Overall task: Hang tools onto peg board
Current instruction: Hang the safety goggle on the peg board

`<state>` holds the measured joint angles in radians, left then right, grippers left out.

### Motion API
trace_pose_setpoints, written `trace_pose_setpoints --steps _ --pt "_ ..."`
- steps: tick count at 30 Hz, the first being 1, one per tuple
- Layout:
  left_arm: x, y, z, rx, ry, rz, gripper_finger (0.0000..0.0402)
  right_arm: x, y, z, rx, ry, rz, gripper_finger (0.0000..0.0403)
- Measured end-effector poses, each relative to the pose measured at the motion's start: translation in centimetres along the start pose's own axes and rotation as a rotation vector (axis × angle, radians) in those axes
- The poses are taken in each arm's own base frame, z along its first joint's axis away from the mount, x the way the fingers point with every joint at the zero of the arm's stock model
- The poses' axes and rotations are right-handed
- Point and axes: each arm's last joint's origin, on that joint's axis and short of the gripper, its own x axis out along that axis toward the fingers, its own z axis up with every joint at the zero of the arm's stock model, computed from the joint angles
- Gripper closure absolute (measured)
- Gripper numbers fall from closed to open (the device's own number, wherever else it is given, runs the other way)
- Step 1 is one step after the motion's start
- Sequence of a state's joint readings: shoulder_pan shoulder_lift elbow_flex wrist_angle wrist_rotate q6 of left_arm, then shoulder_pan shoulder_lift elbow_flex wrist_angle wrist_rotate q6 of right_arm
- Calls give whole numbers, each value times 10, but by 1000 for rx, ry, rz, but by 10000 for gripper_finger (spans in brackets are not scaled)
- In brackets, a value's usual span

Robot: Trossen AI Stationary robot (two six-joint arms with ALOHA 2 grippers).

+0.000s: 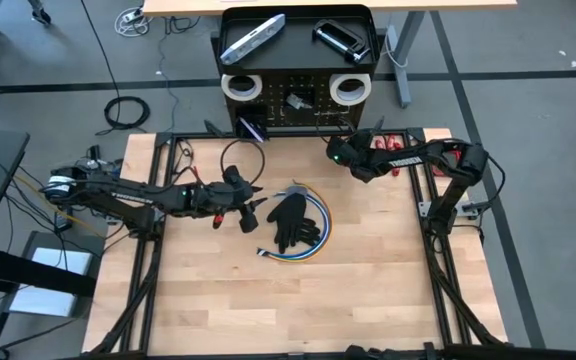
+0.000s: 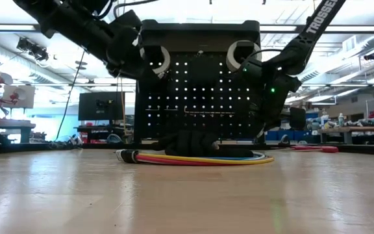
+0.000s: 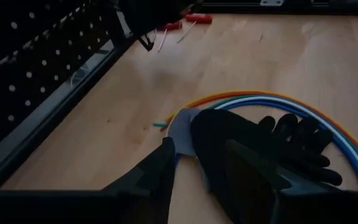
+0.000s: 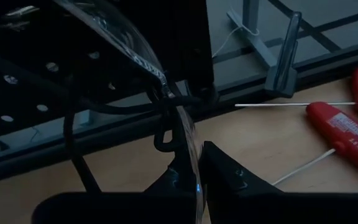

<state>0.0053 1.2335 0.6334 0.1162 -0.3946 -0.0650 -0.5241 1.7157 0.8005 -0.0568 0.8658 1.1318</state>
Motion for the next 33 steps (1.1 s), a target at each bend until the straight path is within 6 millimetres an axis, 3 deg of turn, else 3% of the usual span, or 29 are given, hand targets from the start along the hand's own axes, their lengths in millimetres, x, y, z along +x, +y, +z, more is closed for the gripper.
trace_pose_setpoints --steps 11,22,33 --pt "0 0 0 37 -4 6 254 -22 4 -18 21 9 35 383" --pt "0 0 -2 34 15 7 254 9 0 8 -57 9 11 379" --pt "0 0 -2 35 18 7 254 22 -8 17 -30 77 -1 370"
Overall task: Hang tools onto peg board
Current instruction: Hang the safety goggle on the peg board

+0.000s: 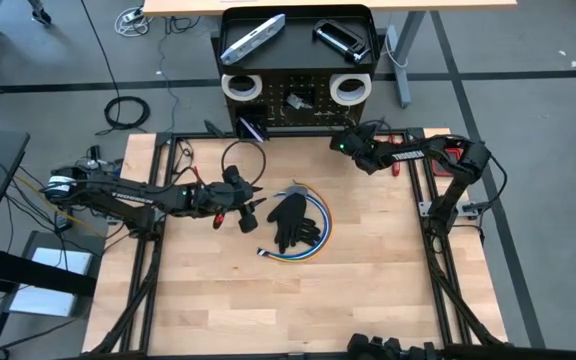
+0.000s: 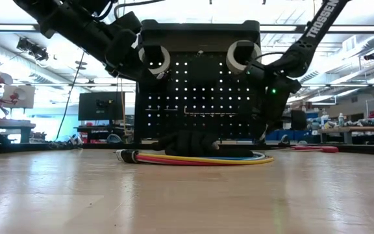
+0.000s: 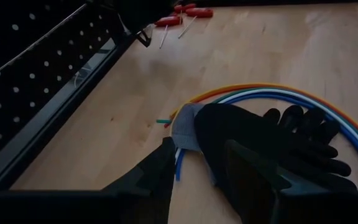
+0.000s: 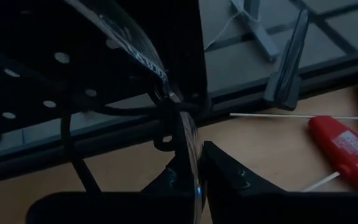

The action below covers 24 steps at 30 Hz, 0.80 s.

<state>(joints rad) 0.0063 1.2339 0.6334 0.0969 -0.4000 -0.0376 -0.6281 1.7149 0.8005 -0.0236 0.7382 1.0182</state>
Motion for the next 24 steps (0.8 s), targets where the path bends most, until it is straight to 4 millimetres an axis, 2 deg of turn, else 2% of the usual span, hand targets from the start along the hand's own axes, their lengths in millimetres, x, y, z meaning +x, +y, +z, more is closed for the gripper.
trace_pose_setpoints --steps 10,18,24 --pt "-3 1 0 -1 14 1 254 3 -2 2 -1 28 3 354" --pt "-37 16 8 -43 -14 22 254 4 -16 -4 -135 134 -84 274" --pt "-58 28 1 -110 54 123 254 -9 -17 -2 -284 176 -70 210"
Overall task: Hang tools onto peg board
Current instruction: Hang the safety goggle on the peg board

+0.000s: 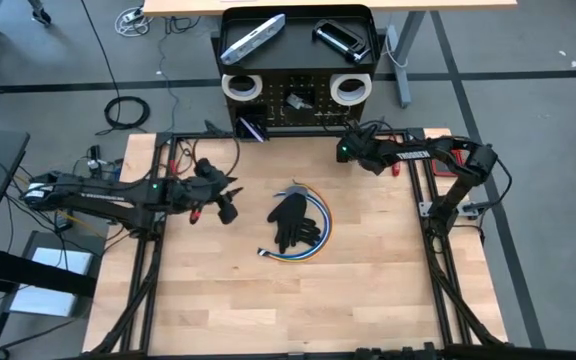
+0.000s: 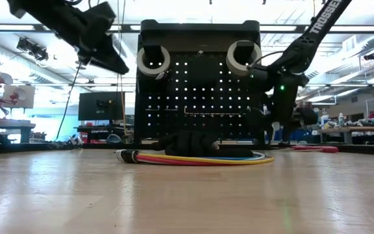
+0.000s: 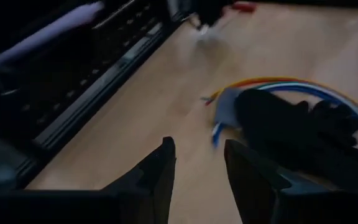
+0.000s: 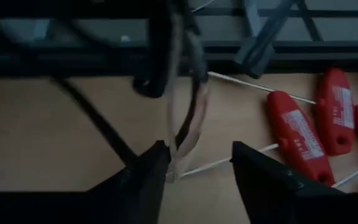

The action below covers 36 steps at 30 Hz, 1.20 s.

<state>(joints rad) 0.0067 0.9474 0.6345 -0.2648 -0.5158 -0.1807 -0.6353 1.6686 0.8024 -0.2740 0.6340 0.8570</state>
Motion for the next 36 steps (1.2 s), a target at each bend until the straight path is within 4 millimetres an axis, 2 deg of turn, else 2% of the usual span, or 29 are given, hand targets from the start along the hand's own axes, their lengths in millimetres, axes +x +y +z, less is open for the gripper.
trace_pose_setpoints --steps 5,10,16,20,23,29,36 --pt "-4 6 -9 -81 72 60 254 -14 -3 3 -95 28 42 163" --pt "-1 8 -16 -137 140 89 254 -15 -4 3 -207 52 66 125" --pt "-1 12 -18 -162 163 114 254 -16 -3 2 -250 90 114 99" --pt "0 20 -24 -191 230 172 254 -17 -5 -2 -233 192 148 93" --pt "1 30 -30 -250 291 243 254 -21 -12 -19 -313 314 96 94" --pt "5 44 -34 -302 353 282 254 -32 -8 -27 -378 261 56 103" --pt "8 47 -30 -314 322 268 254 -36 -4 -26 -399 222 84 108"
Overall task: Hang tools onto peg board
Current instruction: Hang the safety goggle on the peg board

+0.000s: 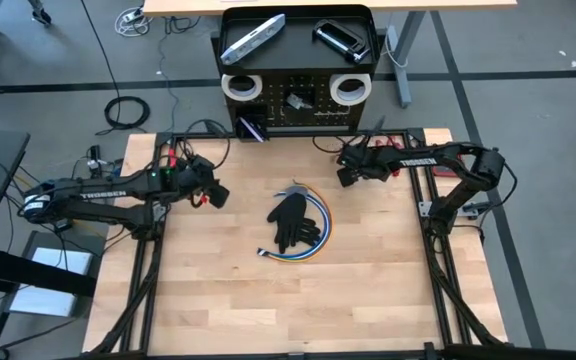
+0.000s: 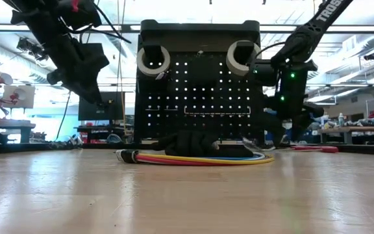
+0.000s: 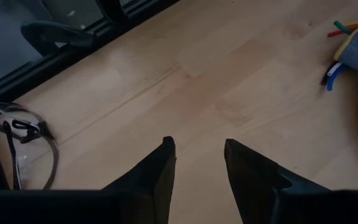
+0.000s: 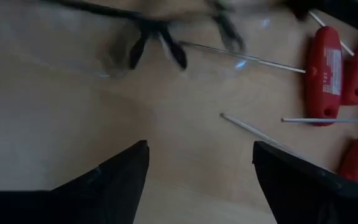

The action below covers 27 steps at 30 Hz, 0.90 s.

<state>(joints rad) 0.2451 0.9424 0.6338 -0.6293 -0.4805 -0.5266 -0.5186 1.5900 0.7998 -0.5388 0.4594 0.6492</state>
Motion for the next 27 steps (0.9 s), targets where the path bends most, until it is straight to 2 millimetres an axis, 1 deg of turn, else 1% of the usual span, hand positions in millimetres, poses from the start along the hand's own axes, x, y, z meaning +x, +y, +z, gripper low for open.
trace_pose_setpoints --steps 6,9,13,17,20,23,25,27 --pt "0 0 0 11 3 1 254 -15 -6 7 -18 -74 29 112" --pt "0 0 0 24 -1 -3 254 -28 -10 12 2 -104 98 122" --pt "0 -1 2 25 -17 -14 254 -43 -15 13 66 -92 211 138" --pt "0 -3 5 41 -52 -32 254 -51 -14 11 94 -89 266 153" --pt "-1 -5 8 43 -81 -46 254 -55 -6 8 143 -95 299 167" --pt "-1 -6 11 46 -108 -59 254 -54 9 4 207 -130 307 175" --pt "-1 -7 13 58 -123 -65 254 -51 20 1 235 -154 292 176" --pt "-1 -7 13 62 -130 -68 254 -42 27 -4 264 -151 247 176"
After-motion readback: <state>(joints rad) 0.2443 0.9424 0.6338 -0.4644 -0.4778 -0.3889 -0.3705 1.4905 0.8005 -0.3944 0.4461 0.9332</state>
